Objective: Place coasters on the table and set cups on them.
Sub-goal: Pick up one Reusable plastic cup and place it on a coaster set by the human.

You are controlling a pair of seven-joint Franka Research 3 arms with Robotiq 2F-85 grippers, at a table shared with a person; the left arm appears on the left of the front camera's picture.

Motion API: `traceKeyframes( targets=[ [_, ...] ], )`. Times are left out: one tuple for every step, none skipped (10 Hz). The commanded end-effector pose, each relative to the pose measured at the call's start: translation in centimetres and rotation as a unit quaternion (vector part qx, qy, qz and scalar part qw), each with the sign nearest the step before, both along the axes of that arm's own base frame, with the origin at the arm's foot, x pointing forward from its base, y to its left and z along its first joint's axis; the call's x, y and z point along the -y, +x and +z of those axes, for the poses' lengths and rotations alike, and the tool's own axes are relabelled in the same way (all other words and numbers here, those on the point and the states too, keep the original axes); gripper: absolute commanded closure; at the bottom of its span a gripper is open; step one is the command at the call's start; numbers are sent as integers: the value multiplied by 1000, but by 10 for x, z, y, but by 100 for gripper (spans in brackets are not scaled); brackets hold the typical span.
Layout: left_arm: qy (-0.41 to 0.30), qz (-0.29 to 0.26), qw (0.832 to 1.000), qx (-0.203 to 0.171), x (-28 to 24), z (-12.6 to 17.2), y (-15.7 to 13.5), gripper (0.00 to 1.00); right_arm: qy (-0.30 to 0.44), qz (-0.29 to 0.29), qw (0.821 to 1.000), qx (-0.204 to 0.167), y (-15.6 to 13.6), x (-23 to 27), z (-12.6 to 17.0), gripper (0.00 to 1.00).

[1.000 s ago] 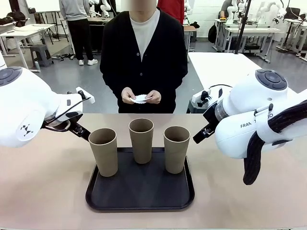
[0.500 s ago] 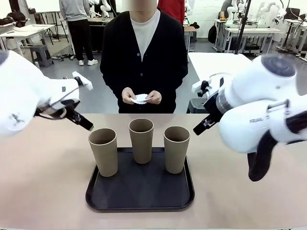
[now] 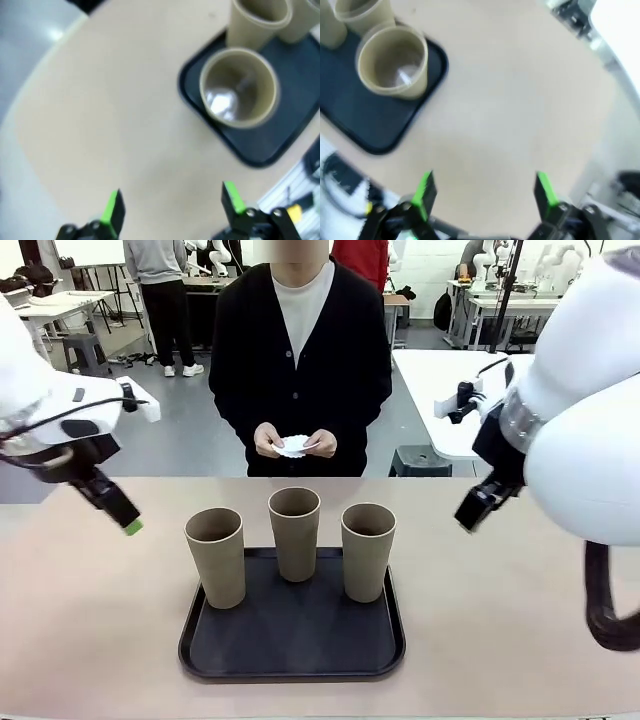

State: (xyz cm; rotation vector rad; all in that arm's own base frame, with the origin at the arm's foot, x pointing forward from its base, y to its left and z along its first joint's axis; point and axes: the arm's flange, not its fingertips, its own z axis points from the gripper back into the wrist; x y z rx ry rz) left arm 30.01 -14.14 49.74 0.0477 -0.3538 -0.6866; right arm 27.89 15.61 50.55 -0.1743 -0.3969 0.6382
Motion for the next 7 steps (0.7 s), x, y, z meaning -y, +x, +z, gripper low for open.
traceKeyframes(
  targets=[
    [21,8,1000,1,-22,-16,-53,0,-20,-6,1000,-10,-64,28,-38,0],
    [28,-9,998,54,-17,-23,-52,0,0,0,1000,0,0,0,0,0],
    [10,1,1000,-11,-4,8,-15,0,0,0,1000,0,0,0,0,0],
    [10,1,1000,-11,-4,8,-15,0,0,0,1000,0,0,0,0,0],
    [13,-5,1000,8,-4,20,-24,0,-10,-3,1000,-7,-18,4,9,0],
    [-111,4,992,-62,-31,30,-8,0,183,-18,982,-39,-9,34,21,0],
    [-213,15,967,-136,-62,32,6,0,303,-66,949,-56,-1,81,29,0]
  ],
)
